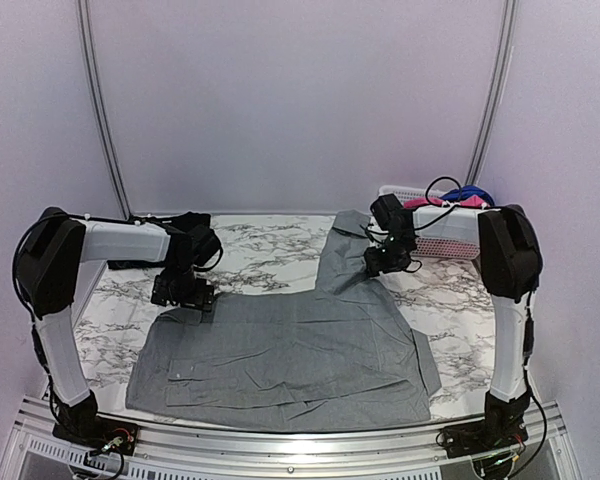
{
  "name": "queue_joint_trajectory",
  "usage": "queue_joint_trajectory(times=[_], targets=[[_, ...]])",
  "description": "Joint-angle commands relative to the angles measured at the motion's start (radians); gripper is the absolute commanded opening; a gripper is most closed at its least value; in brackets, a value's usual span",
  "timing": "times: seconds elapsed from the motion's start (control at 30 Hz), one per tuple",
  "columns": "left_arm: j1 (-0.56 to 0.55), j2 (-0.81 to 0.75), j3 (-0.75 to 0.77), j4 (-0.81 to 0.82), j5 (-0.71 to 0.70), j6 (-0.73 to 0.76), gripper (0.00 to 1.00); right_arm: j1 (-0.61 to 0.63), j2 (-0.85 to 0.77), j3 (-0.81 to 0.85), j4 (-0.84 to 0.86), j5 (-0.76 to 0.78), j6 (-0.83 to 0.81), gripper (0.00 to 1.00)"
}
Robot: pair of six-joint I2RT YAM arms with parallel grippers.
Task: Fold and stack the mixed laundry pile
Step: Smooth out the 1/3-folded shirt at the center of the board, then pick up the 1/3-folded shirt from the center of the board.
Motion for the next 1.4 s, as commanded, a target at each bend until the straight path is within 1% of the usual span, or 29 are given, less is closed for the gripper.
queue_joint_trajectory(times=[0.0, 0.1, 0.2, 0.3, 0.37, 0.53, 0.7, 0.8, 0.93, 1.07, 1.13, 1.2, 1.23, 1.27, 1.33, 1.37], targets=[[0.093, -0.052, -0.011, -0.081, -0.115, 0.055, 0.99, -0.005, 0.012, 0.077, -0.036, 0.150, -0.097, 0.57], [0.146, -0.097, -0.018, -0.073, -0.111, 0.097, 0.99, -0.009, 0.008, 0.115, -0.047, 0.125, -0.104, 0.57], [0.193, -0.116, -0.007, -0.077, -0.122, 0.134, 0.97, -0.023, -0.014, 0.137, -0.039, 0.002, -0.075, 0.59], [0.222, -0.162, -0.008, -0.053, -0.047, 0.160, 0.90, -0.044, -0.039, 0.140, -0.003, -0.142, -0.039, 0.62], [0.222, -0.186, -0.013, -0.024, 0.030, 0.212, 0.86, -0.061, -0.044, 0.144, 0.032, -0.223, 0.004, 0.63], [0.223, -0.190, -0.015, -0.008, 0.117, 0.261, 0.83, -0.111, 0.016, 0.174, 0.085, -0.365, 0.133, 0.63], [0.224, -0.193, -0.032, 0.002, 0.164, 0.277, 0.84, -0.121, 0.105, 0.218, 0.094, -0.409, 0.204, 0.63], [0.224, -0.188, -0.040, 0.006, 0.171, 0.276, 0.84, -0.118, 0.148, 0.250, 0.101, -0.407, 0.215, 0.62], [0.223, -0.188, -0.039, 0.020, 0.208, 0.281, 0.84, -0.109, 0.198, 0.301, 0.091, -0.368, 0.206, 0.60], [0.222, -0.193, -0.038, 0.026, 0.229, 0.292, 0.84, -0.090, 0.250, 0.345, 0.058, -0.295, 0.185, 0.58], [0.222, -0.193, -0.039, 0.027, 0.237, 0.301, 0.83, -0.082, 0.264, 0.343, 0.065, -0.296, 0.181, 0.52], [0.222, -0.196, -0.044, 0.030, 0.237, 0.309, 0.82, -0.070, 0.272, 0.342, 0.084, -0.317, 0.176, 0.44], [0.222, -0.198, -0.045, 0.033, 0.237, 0.310, 0.82, -0.066, 0.272, 0.341, 0.100, -0.339, 0.176, 0.37], [0.222, -0.200, -0.046, 0.036, 0.237, 0.312, 0.81, -0.064, 0.271, 0.344, 0.114, -0.357, 0.182, 0.28], [0.224, -0.208, -0.047, 0.039, 0.229, 0.316, 0.80, -0.061, 0.261, 0.369, 0.131, -0.380, 0.183, 0.07], [0.225, -0.212, -0.046, 0.039, 0.218, 0.320, 0.80, -0.061, 0.244, 0.381, 0.138, -0.381, 0.184, 0.00]])
